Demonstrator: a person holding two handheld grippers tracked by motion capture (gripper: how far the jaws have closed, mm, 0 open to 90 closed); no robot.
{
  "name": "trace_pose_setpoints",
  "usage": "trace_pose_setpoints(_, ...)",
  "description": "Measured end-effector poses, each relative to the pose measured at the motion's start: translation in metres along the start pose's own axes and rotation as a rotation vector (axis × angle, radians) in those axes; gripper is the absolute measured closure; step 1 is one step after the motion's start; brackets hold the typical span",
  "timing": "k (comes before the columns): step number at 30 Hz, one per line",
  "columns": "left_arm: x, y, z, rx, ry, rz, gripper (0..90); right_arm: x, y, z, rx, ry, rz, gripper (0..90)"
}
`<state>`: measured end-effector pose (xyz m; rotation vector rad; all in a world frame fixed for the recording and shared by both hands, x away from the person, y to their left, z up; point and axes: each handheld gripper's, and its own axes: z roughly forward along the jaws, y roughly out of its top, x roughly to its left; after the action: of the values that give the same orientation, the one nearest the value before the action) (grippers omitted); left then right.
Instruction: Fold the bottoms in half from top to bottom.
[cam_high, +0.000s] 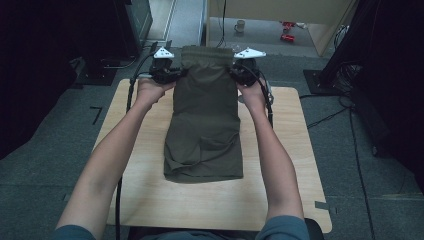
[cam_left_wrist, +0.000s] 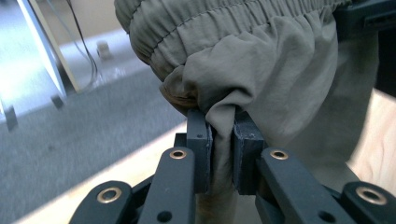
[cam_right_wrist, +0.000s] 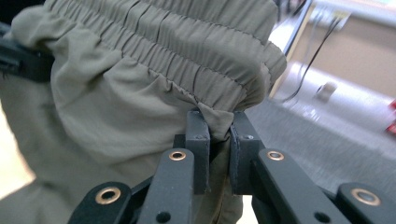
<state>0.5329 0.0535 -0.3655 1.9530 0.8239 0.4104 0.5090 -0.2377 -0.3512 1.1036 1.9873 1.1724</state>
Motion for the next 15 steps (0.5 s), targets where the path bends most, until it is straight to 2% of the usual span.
trace_pose_setpoints(3,-0.002,-0.019,0.001,0.019,-0.042,-0.05,80.9,0.003,-0.02,0.002,0.015,0.024,-0.004,81.2)
trace_pose_setpoints(5,-0.005,-0.03,0.001,0.04,-0.063,-0.062,80.9,0.003,-0.032,0.004,0.034,0.055,0.025,81.2)
trace_pose_setpoints(9,-0.013,-0.045,-0.004,0.058,-0.085,-0.045,80.9,0.006,-0.045,0.002,0.079,0.096,0.038,81.1)
trace_pose_setpoints(15,-0.024,-0.063,-0.016,0.073,-0.107,-0.025,80.9,0.016,-0.061,-0.012,0.091,0.14,0.032,81.0)
